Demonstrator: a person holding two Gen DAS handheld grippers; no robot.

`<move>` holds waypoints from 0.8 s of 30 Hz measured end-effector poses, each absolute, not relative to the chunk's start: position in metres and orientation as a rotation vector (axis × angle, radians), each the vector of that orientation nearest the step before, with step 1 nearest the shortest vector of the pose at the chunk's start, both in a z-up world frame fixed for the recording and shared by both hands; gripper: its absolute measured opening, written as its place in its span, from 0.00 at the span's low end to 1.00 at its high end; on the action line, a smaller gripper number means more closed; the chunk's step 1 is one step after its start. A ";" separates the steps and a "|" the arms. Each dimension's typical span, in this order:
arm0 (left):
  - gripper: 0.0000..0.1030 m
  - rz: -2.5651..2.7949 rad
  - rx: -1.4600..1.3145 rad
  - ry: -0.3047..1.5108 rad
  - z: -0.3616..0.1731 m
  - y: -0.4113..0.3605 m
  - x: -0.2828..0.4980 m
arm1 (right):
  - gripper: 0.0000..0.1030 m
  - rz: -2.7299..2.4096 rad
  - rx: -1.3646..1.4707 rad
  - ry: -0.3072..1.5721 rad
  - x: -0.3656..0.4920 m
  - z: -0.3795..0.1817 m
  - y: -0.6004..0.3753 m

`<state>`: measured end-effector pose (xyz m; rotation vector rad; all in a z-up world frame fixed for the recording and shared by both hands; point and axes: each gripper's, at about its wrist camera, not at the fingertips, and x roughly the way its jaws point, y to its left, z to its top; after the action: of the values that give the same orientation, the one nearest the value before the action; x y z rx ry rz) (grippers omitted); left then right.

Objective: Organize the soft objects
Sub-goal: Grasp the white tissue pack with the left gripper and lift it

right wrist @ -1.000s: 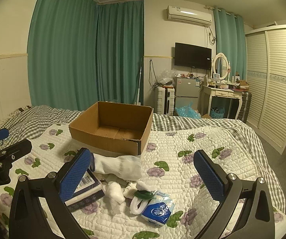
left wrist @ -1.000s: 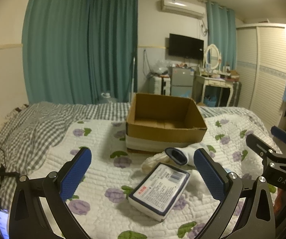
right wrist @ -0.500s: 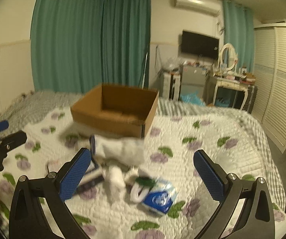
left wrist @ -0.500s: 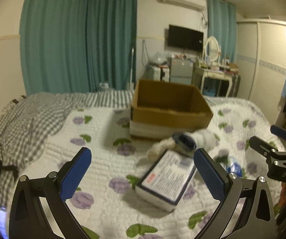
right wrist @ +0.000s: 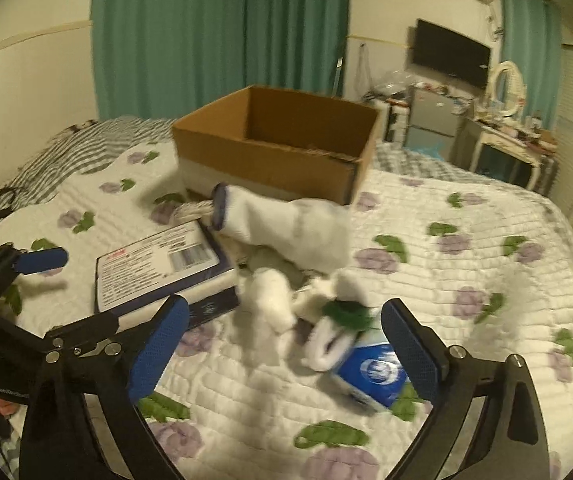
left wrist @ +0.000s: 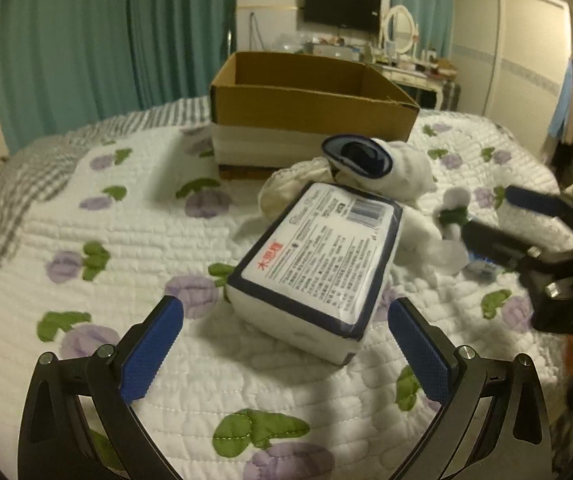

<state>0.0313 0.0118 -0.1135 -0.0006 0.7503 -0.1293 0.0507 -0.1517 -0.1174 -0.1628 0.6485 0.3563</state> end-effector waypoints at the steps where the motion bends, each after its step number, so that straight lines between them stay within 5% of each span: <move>1: 1.00 -0.131 -0.007 0.758 -0.115 0.013 0.032 | 0.83 0.369 -0.176 0.659 0.053 -0.120 -0.147; 6: 1.00 -0.137 -0.002 0.792 -0.122 0.011 0.037 | 0.42 0.475 -0.158 0.769 0.071 -0.140 -0.135; 9: 1.00 -0.147 0.005 0.797 -0.124 0.010 0.040 | 0.39 0.468 -0.176 0.826 0.079 -0.150 -0.131; 15: 1.00 -0.162 0.004 0.817 -0.128 0.008 0.050 | 0.15 0.425 -0.171 0.851 0.085 -0.157 -0.135; 24: 1.00 -0.189 0.003 0.815 -0.135 0.003 0.065 | 0.04 0.394 -0.154 0.829 0.083 -0.152 -0.140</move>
<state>0.0652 0.0028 -0.1354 0.0035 0.8148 -0.1894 0.0827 -0.1395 -0.1523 -0.1541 0.8288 0.3941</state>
